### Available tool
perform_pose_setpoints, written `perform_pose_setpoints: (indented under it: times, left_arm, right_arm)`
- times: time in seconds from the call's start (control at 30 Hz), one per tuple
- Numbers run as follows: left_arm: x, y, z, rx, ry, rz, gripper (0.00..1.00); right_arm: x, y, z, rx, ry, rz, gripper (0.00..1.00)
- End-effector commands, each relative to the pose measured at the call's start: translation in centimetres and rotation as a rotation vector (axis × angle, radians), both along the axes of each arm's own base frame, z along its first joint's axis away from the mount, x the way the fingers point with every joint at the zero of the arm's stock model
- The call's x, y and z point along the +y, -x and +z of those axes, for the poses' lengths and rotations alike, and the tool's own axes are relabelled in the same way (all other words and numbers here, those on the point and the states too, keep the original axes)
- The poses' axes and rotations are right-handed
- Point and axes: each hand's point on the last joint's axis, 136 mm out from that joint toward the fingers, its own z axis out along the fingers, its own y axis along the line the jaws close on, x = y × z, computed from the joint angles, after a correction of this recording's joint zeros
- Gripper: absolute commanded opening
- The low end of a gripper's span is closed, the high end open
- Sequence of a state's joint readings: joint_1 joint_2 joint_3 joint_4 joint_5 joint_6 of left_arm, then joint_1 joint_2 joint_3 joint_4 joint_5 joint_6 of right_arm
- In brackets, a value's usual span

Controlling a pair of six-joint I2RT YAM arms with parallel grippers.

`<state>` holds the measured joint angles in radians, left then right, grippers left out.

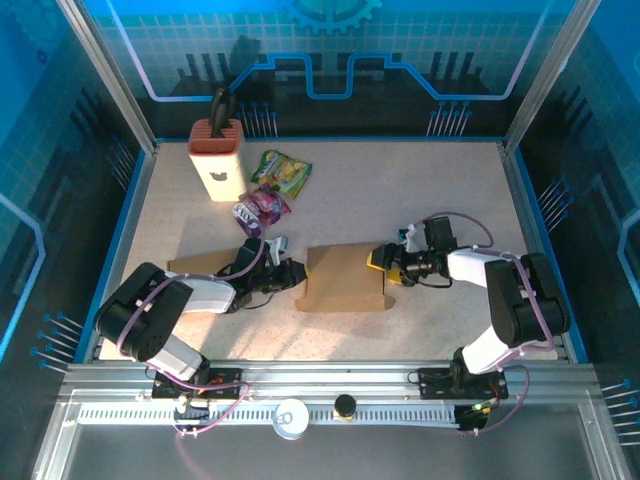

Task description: Fold the paper box

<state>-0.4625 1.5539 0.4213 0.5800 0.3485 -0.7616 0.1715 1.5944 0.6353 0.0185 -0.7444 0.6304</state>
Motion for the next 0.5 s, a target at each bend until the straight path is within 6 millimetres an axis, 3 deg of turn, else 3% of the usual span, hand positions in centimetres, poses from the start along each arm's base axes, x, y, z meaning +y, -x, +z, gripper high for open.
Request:
perform_pose_setpoints:
  times: [0.0, 0.13, 0.3, 0.4, 0.47]
  left_arm:
    - [1.8, 2.5, -4.7, 0.159, -0.067, 0.025, 0.10]
    - [1.6, 2.3, -4.2, 0.145, -0.060, 0.022, 0.14]
    - [2.0, 1.8, -2.3, 0.094, -0.090, 0.025, 0.34]
    - [2.6, 1.5, 0.1, 0.000, -0.141, 0.019, 0.44]
    - [2.6, 1.6, 2.6, -0.123, -0.202, -0.020, 0.47]
  right_arm:
    - [2.8, 0.1, 1.8, -0.060, -0.128, 0.085, 0.80]
    - [3.9, 0.2, 3.0, -0.064, -0.201, 0.063, 0.64]
    - [3.9, 0.2, 3.7, -0.033, -0.253, -0.005, 0.47]
    - [3.6, 0.1, 3.8, 0.006, -0.260, -0.036, 0.42]
    - [3.4, 0.0, 3.8, 0.039, -0.275, -0.058, 0.39]
